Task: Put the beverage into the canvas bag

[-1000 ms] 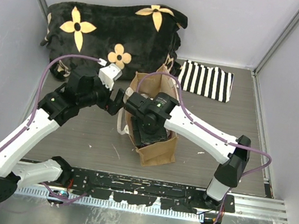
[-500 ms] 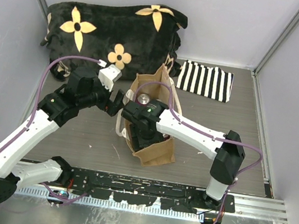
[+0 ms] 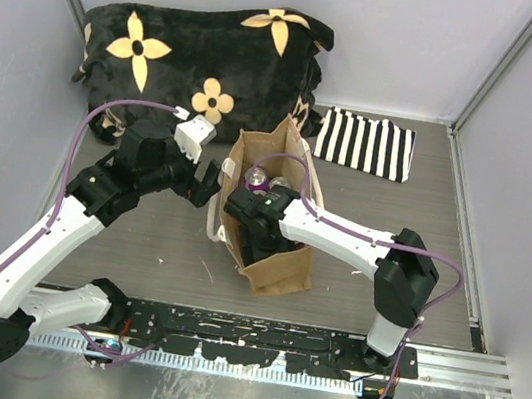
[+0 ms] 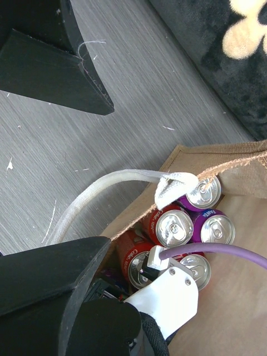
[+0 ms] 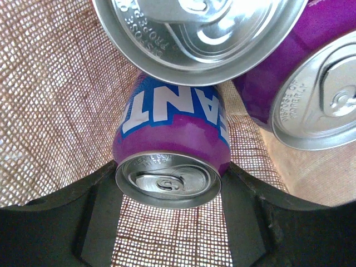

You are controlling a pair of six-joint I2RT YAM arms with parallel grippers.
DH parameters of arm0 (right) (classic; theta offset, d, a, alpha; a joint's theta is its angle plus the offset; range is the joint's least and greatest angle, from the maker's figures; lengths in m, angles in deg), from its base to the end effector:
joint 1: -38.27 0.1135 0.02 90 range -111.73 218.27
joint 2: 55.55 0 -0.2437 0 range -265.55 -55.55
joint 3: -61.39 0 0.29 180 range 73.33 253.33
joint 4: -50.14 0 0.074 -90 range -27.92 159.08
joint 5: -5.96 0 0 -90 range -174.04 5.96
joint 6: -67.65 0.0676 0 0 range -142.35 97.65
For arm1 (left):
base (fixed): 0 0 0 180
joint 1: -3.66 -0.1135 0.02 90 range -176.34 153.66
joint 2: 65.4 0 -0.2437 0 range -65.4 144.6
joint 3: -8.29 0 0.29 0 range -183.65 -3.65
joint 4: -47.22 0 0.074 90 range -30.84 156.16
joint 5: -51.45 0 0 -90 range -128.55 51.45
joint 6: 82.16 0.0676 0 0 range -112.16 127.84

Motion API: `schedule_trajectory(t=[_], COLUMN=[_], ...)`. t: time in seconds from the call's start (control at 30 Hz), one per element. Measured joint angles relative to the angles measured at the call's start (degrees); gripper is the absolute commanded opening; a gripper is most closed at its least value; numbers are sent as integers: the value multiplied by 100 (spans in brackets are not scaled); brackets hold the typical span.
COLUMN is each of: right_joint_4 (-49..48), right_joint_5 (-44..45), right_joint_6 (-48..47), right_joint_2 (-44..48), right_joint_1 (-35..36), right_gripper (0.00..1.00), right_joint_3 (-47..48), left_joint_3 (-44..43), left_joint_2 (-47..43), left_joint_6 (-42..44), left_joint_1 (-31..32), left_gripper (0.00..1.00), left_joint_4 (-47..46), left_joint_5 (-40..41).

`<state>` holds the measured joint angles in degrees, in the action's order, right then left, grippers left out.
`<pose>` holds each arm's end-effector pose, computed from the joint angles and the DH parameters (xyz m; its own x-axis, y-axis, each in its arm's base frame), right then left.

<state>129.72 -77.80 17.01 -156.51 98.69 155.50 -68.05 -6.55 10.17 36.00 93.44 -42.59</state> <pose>0.1856 0.3121 0.1772 -0.9271 -0.3562 -0.1169 -0.3534 0.9344 -0.0444 0.2463 -0.1616 0.3412 -0.3820 0.2898 -0.8775 0.6018 0.7986 0.0018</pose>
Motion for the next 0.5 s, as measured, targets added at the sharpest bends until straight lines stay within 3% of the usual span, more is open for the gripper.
schedule_trajectory(t=[0.13,0.27,0.5], right_joint_4=[-13,-7,173], right_joint_5=[20,50,297], right_joint_6=[-9,-28,-83], right_joint_2=[0,-4,-55], right_joint_1=[0,0,9], right_gripper=[55,76,88], right_joint_3=[-2,33,721], left_joint_3=[0,0,0], left_joint_2=[0,0,-42], left_joint_6=[7,26,63], left_joint_1=[0,0,0], left_gripper=[98,98,98], left_joint_4=[0,0,-2], left_joint_5=[0,0,-70])
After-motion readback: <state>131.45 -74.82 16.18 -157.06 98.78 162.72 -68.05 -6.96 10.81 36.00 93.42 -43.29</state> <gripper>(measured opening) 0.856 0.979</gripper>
